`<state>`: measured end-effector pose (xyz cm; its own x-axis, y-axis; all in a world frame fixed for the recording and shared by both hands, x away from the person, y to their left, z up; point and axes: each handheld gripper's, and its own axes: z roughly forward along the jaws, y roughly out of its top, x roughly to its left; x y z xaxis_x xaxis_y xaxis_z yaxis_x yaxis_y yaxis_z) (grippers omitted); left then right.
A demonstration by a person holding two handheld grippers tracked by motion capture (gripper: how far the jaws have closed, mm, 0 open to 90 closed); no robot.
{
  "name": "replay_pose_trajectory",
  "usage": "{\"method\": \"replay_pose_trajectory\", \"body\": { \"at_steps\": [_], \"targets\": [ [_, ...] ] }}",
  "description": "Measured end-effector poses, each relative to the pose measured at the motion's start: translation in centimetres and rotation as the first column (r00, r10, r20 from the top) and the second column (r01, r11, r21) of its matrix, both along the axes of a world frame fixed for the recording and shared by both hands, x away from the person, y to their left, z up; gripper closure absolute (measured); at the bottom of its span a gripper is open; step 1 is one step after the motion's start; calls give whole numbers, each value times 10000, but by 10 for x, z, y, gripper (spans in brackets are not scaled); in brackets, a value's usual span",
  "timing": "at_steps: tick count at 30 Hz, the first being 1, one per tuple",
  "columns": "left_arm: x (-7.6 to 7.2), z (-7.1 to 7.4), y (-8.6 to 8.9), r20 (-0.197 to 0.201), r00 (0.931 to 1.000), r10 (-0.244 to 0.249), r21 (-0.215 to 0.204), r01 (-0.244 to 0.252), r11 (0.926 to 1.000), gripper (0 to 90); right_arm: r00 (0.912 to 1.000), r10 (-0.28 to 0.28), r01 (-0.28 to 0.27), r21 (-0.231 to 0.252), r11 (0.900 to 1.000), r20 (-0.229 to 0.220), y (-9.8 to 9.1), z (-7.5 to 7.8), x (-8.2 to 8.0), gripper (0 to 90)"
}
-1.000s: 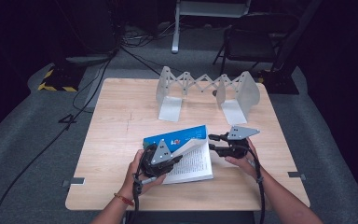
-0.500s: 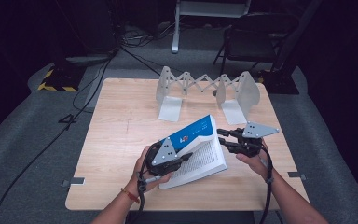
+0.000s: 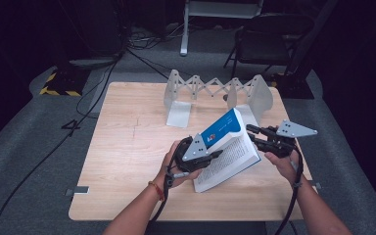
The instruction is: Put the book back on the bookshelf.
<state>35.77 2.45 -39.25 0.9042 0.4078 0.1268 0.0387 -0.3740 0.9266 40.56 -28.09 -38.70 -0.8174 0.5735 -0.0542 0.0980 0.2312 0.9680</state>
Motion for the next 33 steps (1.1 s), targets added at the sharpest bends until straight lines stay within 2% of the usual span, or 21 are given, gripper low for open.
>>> {"method": "replay_pose_trajectory", "body": {
  "at_steps": [3, 6, 8, 13, 15, 20, 24, 27, 29, 30, 31, 33],
  "targets": [
    [-1, 1, -2, 91, 9999, 117, -134, -116, 9998, 780, 9995, -157, 173, 552, 9983, -278, -4, 6, 0, 678],
    [-6, -1, 3, 91, 9997, 244, -377, -240, 9990, 779, 9998, -171, 172, 224, 9996, -49, 1, 12, -4, 680],
    [-9, -2, 9, 56, 9994, 341, -530, -338, 9980, 778, 10000, 36, -34, 298, 9995, -64, 3, 14, -7, 679],
    [-20, -7, 30, -18, 9985, 541, -787, -540, 9954, 774, 9989, 458, -461, 220, 9987, 113, 16, 23, -15, 597],
    [-23, -10, 39, -112, 9980, 627, -903, -635, 9939, 768, 9964, 807, -814, 280, 9963, 250, 25, 27, -20, 580],
    [-30, -10, 53, -122, 9952, 968, -665, -974, 9930, 746, 9914, 1268, -1273, 152, 9917, 325, 44, 28, -27, 519],
    [-33, -12, 65, -177, 9921, 1243, -504, -1250, 9909, 718, 9855, 1679, -1672, -280, 9855, 247, 60, 22, -34, 477],
    [-39, -13, 71, -293, 9890, 1448, -327, -1457, 9888, 635, 9795, 2010, -1998, -673, 9775, 107, 72, 17, -39, 450],
    [-44, -14, 74, -362, 9867, 1585, -259, -1595, 9869, 556, 9720, 2351, -2345, -766, 9691, -19, 79, 12, -43, 439],
    [-47, -14, 76, -469, 9858, 1612, -202, -1623, 9865, 541, 9693, 2460, -2453, -927, 9650, -39, 83, 10, -45, 433],
    [-49, -14, 77, -447, 9858, 1617, -131, -1624, 9866, 532, 9649, 2625, -2611, -1155, 9584, -32, 88, 7, -48, 430],
    [-55, -16, 78, -436, 9860, 1609, 75, -1607, 9870, 496, 9616, 2743, -2727, -1391, 9520, -78, 96, 2, -52, 430]
  ]
}}
